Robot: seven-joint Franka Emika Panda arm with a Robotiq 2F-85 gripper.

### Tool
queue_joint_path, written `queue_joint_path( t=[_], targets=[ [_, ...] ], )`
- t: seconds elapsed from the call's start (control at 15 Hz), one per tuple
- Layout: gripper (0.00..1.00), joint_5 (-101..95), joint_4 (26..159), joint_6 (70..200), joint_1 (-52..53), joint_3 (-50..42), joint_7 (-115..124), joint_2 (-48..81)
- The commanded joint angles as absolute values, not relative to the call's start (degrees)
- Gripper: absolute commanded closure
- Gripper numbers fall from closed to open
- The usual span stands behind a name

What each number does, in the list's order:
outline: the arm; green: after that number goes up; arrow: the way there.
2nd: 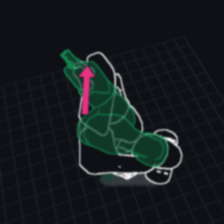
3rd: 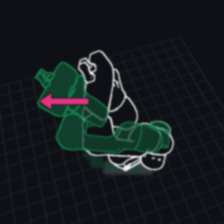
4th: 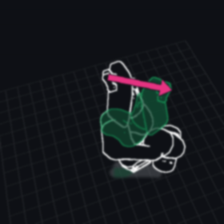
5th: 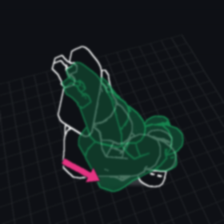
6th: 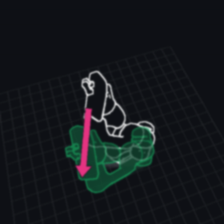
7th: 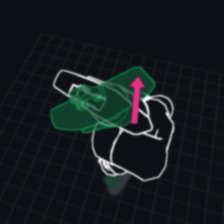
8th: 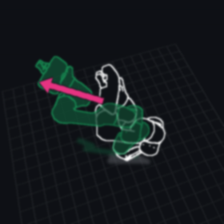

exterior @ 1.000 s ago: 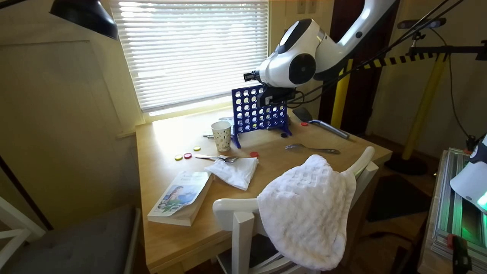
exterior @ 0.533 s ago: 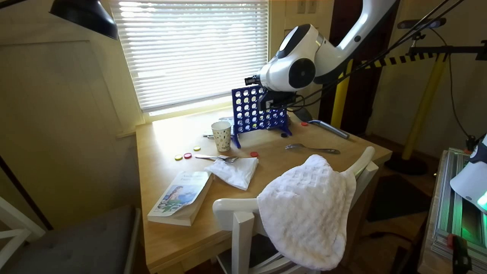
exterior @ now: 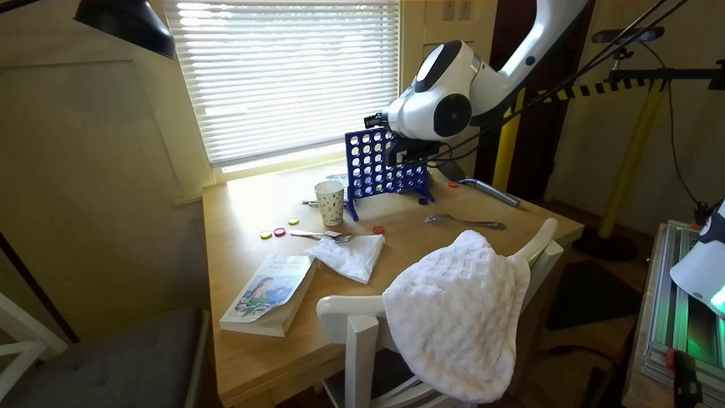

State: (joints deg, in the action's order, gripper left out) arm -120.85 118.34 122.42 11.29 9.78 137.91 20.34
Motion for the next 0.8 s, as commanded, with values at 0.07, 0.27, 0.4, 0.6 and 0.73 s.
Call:
queue_joint_path(
  t=[0.07,0.27,0.4,0.6,0.73],
  targets=[
    [0.89,-122.4,118.2,120.2,10.6,10.8,139.3,21.3],
    [0.89,-122.6,118.2,118.9,10.8,10.8,139.0,21.7],
    [0.89,-122.0,117.9,118.5,10.7,10.9,138.8,22.0],
    [0.64,-120.9,118.3,120.0,10.4,11.1,137.6,21.4],
    [0.64,-120.9,118.3,120.0,10.4,11.1,137.6,21.6]
  ],
)
